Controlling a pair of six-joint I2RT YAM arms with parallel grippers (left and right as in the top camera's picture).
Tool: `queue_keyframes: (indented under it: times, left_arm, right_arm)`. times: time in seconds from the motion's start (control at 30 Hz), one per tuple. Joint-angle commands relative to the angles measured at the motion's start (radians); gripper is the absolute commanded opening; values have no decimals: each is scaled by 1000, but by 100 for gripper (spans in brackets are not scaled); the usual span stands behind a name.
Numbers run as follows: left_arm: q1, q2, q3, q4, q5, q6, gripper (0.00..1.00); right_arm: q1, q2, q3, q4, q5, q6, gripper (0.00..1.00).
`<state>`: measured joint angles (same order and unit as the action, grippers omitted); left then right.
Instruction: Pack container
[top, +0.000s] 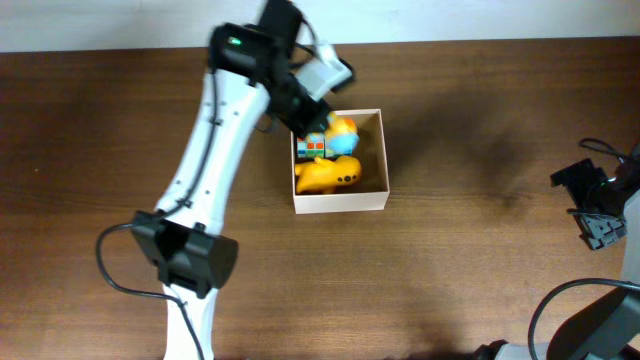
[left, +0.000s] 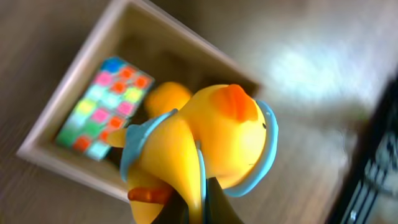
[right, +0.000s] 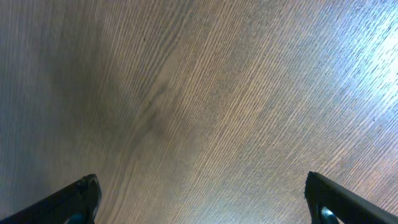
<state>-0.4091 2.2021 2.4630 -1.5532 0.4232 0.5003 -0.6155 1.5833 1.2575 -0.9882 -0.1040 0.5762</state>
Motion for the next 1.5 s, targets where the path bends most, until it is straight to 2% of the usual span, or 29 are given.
queue_keyframes:
  times: [0.0,0.13,0.53,0.97,1.07,1.1,1.13,1.2,1.33,1.47]
  left_arm:
    - [-65,-3,-2,-31,26,240,2]
    - [-111,-2,-53,-11,26,341,2]
    - [-119,-1,-306,229,35,343,2]
    - [-121,8,-342,263,79,342,3]
    - [-121,8,-342,263,79,335,22]
    - [-121,8,-342,263,79,335,34]
    - [-122,8,-342,263,79,335,50]
    - [-125,8,-342,263,79,335,61]
    - [-130,8,-342,263,79,335,70]
    - [-132,8,-342,264,78,335,71]
  right_arm:
    - [1,2,-3,1,-1,-3,99]
    - [1,2,-3,1,-1,-3,99]
    - [1,2,-3,1,-1,-3,99]
    - [1,2,-3,1,-1,-3,99]
    - [1,2,-3,1,-1,-3,99]
    - [1,2,-3,1,-1,-3,99]
    - [1,2,-3,1,-1,-3,99]
    - [1,2,-3,1,-1,-3,99]
    - [1,2,-3,1,-1,-3,99]
    - [1,2,-3,1,-1,-3,99]
